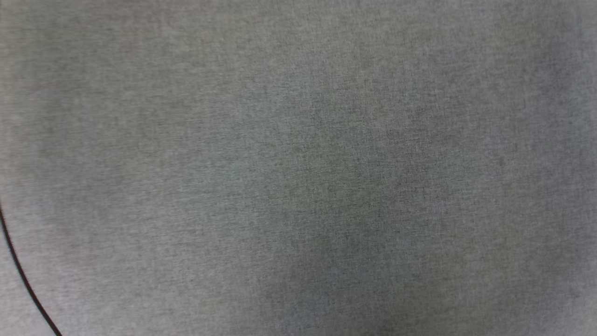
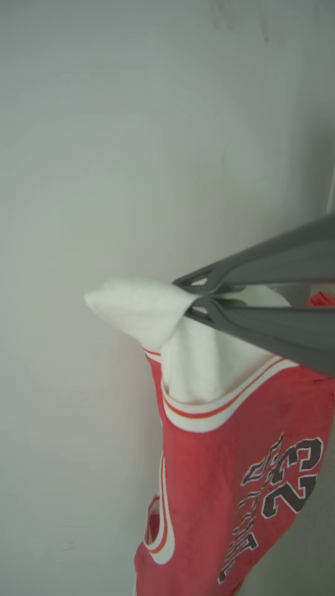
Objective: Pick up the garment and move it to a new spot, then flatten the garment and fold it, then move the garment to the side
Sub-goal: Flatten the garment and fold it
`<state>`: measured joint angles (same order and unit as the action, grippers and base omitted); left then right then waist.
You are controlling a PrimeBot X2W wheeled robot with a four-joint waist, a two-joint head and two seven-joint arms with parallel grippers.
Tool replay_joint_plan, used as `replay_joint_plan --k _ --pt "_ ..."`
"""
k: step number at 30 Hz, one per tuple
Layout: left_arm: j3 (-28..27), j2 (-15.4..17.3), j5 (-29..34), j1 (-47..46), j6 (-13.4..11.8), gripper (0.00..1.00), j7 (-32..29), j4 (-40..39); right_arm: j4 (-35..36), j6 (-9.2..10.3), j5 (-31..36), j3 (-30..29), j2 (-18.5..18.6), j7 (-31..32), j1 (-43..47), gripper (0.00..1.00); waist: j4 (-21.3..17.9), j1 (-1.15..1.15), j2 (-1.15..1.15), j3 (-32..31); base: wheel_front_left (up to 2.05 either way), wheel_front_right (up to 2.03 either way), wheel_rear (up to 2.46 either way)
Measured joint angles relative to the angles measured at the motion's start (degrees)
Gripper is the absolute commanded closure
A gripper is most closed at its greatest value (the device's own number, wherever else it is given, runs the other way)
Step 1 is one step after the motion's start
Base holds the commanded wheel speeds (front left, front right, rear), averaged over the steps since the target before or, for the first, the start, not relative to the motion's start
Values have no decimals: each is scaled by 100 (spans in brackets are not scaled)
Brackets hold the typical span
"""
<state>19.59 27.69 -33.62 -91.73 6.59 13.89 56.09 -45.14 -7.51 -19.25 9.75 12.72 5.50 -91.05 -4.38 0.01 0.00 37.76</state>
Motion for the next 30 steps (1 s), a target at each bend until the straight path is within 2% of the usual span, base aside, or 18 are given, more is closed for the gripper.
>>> replay_joint_plan --k 4,8,14,20,26,30 --pt "-91 -80 -200 554 48 100 91 91 -29 0 -333 259 116 -33 601 100 68 0 0 -159 0 0 0" --pt "-215 -165 -321 1550 77 100 100 -104 75 0 -720 525 267 14 1614 100 146 0 0 -452 0 0 0" --pt "-829 -382 -265 3494 80 100 103 -1188 512 -1 -1284 710 513 20 3417 100 253 -1 0 -1096 0 0 0" --pt "-1419 -736 -5 5669 -56 100 109 -2335 965 -1 -1563 650 625 75 5014 100 299 -2 0 -1818 0 0 0" --pt "-1951 -1023 183 7490 -196 100 109 -3287 1533 -3 -1578 491 625 169 6391 100 287 -3 0 -2499 0 0 0" --pt "-2092 -1252 227 8611 -282 100 109 -3623 1950 -3 -1471 218 600 265 7390 100 268 -4 0 -2918 0 0 0"
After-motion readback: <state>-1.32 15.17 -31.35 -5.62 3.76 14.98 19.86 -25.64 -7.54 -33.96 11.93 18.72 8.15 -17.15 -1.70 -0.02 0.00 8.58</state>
